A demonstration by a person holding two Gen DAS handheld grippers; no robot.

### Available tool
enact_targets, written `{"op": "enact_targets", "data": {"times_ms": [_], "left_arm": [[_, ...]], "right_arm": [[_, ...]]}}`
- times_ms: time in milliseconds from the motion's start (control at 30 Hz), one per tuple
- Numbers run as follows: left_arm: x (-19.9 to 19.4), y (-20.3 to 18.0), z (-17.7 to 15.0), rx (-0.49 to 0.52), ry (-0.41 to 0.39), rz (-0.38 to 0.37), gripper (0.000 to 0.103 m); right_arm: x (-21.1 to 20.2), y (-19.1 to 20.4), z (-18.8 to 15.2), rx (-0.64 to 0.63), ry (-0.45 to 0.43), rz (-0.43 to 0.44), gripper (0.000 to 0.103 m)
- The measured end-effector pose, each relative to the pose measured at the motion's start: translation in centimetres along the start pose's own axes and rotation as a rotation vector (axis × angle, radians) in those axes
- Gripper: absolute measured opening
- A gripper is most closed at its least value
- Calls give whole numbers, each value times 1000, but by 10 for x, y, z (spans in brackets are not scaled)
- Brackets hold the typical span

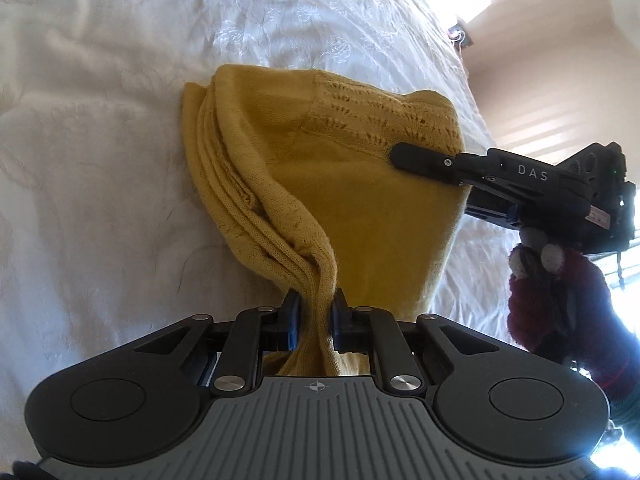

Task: Fold small clothes

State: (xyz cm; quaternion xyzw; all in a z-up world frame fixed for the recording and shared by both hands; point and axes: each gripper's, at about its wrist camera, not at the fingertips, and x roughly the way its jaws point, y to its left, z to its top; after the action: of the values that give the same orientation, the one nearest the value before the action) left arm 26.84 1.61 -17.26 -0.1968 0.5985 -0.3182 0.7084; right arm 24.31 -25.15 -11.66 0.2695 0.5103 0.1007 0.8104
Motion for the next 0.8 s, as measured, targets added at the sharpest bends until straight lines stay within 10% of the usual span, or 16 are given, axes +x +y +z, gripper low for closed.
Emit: {"op": "enact_targets", "data": {"times_ms": [233, 567, 800], "left_arm": [[25, 25, -26, -134, 14, 249, 19], [-6, -24, -39, 27, -124, 425, 25], [9, -78, 2, 250, -259, 460, 58]], "right_arm": [[-3, -56, 5, -45, -54, -376, 43], [-28, -49, -14, -178, -90, -282, 58], [-21, -39, -29, -244, -90, -272, 74]]}}
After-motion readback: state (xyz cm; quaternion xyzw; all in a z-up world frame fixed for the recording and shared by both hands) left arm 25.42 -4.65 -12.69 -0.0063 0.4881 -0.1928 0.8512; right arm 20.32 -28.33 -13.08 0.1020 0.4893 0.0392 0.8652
